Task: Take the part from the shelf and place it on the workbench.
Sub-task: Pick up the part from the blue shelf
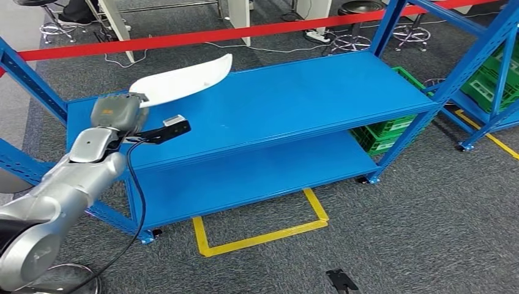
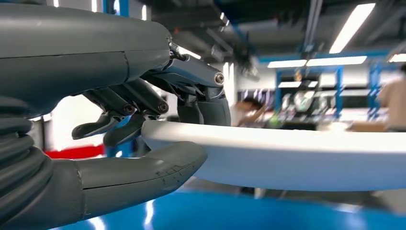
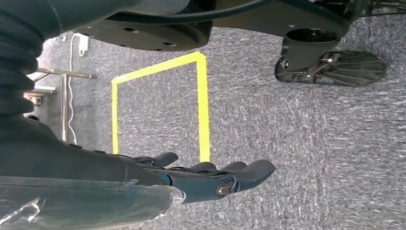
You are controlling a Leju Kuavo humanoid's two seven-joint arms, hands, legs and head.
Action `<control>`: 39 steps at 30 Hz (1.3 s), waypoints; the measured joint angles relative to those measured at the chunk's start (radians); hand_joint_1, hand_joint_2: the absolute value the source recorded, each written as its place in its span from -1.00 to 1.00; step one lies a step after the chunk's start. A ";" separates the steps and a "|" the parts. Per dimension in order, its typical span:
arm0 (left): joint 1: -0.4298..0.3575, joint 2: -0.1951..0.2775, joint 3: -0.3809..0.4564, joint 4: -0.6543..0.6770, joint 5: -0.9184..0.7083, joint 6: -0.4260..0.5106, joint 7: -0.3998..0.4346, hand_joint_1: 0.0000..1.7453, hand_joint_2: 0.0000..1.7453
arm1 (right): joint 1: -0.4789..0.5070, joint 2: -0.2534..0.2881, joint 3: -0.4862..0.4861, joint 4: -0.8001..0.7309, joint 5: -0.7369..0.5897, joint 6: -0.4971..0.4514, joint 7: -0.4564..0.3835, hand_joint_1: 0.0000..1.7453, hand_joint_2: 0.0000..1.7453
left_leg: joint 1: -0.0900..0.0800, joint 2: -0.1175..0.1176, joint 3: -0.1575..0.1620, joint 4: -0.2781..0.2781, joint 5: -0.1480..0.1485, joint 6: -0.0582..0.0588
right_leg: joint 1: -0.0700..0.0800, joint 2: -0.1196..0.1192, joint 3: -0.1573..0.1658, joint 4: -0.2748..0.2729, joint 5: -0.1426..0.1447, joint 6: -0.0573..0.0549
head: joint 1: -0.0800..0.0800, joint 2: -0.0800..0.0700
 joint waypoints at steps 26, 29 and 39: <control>-0.013 -0.052 -0.083 -0.103 0.002 0.006 -0.027 1.00 1.00 | 0.002 -0.002 -0.037 0.000 -0.011 0.000 -0.010 -1.00 1.00 | 0.000 0.000 0.000 0.000 0.000 0.000 | 0.000 0.000 0.000 0.000 0.001 0.001 | 0.000 0.000; -0.013 -0.052 -0.091 -0.105 0.006 0.001 -0.029 1.00 1.00 | 0.001 -0.002 -0.037 0.000 -0.011 0.000 -0.010 -1.00 1.00 | 0.000 0.000 0.000 0.000 0.000 0.000 | 0.000 0.001 0.000 0.000 0.001 0.001 | 0.000 0.000; -0.014 -0.051 -0.101 -0.105 0.030 -0.007 -0.036 1.00 1.00 | 0.000 -0.002 -0.067 0.000 -0.047 0.019 -0.030 -1.00 1.00 | -0.002 0.000 0.000 0.002 -0.002 0.002 | -0.002 0.000 0.001 0.000 0.000 0.001 | 0.000 0.000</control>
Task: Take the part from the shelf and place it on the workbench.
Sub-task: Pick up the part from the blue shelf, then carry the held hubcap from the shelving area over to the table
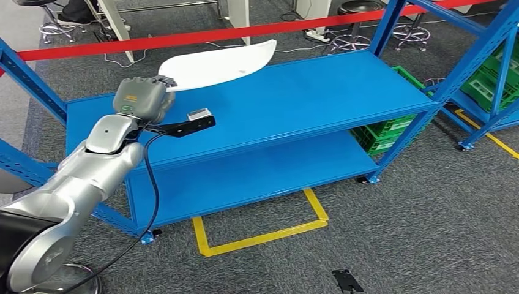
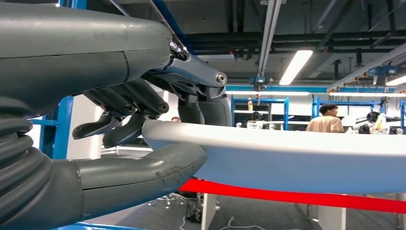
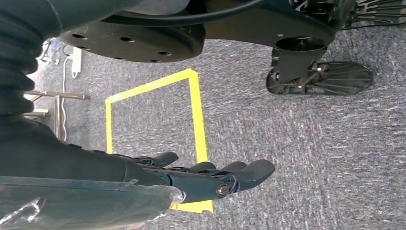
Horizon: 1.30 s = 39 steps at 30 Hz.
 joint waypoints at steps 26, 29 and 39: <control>0.002 0.003 -0.022 -0.006 0.010 0.002 -0.004 1.00 1.00 | 0.002 0.001 -0.019 0.000 0.002 0.003 -0.004 -1.00 1.00 | -0.003 0.074 0.004 0.075 -0.083 -0.012 | 0.000 -0.025 -0.100 0.075 0.033 -0.017 | 0.010 0.000; 0.002 0.003 -0.023 -0.008 0.010 0.001 -0.004 1.00 1.00 | 0.000 0.001 -0.019 0.000 0.002 0.004 -0.004 -1.00 1.00 | 0.004 0.037 -0.060 0.223 -0.166 -0.028 | -0.005 0.006 -0.101 0.074 0.036 -0.026 | 0.008 0.000; -0.004 0.004 -0.035 -0.008 0.016 -0.003 -0.005 1.00 1.00 | -0.003 0.001 -0.021 0.000 0.009 0.005 -0.004 -1.00 1.00 | 0.023 -0.049 0.005 0.076 -0.084 -0.018 | -0.014 0.122 -0.115 0.074 0.039 0.005 | 0.009 0.000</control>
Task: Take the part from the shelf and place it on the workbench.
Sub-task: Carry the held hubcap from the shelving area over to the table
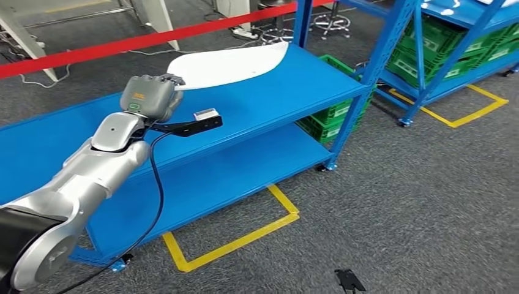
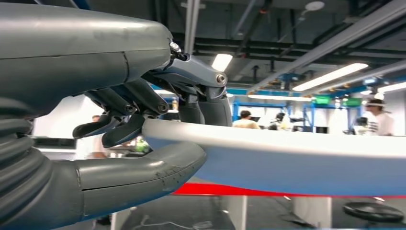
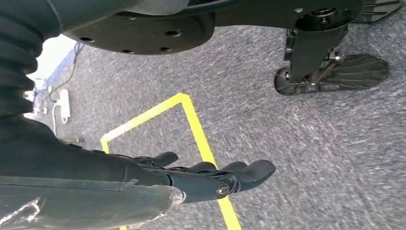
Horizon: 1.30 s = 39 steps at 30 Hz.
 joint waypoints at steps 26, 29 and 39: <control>0.000 -0.001 -0.022 0.000 0.016 -0.018 -0.012 1.00 1.00 | -0.009 0.000 -0.002 0.000 0.004 0.001 0.002 -1.00 1.00 | -0.005 0.050 -0.046 0.160 -0.066 -0.013 | 0.006 -0.045 -0.017 0.003 0.026 -0.026 | 0.018 0.000; -0.008 -0.002 -0.028 0.000 0.017 -0.025 -0.017 1.00 1.00 | -0.012 -0.001 -0.002 0.000 0.004 0.001 0.002 -1.00 1.00 | 0.006 -0.009 0.019 0.025 -0.026 -0.011 | 0.003 -0.009 -0.029 0.005 0.032 -0.004 | 0.018 0.000; -0.008 -0.012 -0.035 0.000 0.017 -0.029 -0.020 1.00 1.00 | -0.010 -0.001 -0.003 0.000 0.004 0.002 0.002 -1.00 1.00 | -0.008 0.095 0.024 0.006 -0.026 0.031 | 0.008 -0.124 -0.162 0.266 -0.076 0.026 | 0.036 0.000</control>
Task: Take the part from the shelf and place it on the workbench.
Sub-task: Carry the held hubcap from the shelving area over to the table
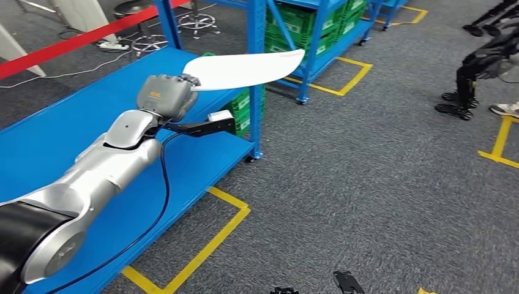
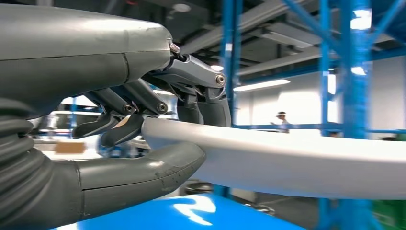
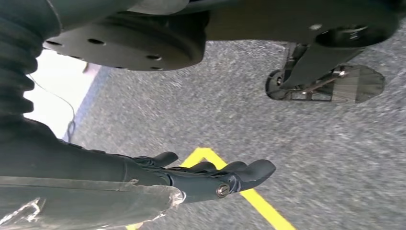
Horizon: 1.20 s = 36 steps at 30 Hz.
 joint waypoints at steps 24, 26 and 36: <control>-0.002 0.009 -0.011 0.003 0.050 -0.042 -0.019 1.00 1.00 | 0.006 -0.002 -0.005 0.000 0.005 -0.004 -0.008 -1.00 1.00 | 0.014 -0.089 -0.007 0.014 -0.006 -0.027 | -0.006 0.131 0.111 -0.267 0.129 -0.008 | -0.005 0.000; -0.003 0.006 -0.016 0.002 0.052 -0.043 -0.019 1.00 1.00 | 0.010 -0.003 -0.008 0.000 0.005 -0.005 -0.009 -1.00 1.00 | 0.013 -0.066 -0.007 0.012 -0.001 -0.013 | -0.001 0.078 0.089 -0.228 0.105 -0.001 | 0.003 0.000; -0.003 0.014 -0.023 0.002 0.060 -0.048 -0.023 1.00 1.00 | -0.001 -0.003 -0.014 -0.001 0.017 -0.006 -0.010 -1.00 1.00 | -0.014 0.050 -0.001 0.013 -0.010 -0.006 | 0.030 -0.063 0.132 -0.235 0.096 -0.033 | 0.010 0.000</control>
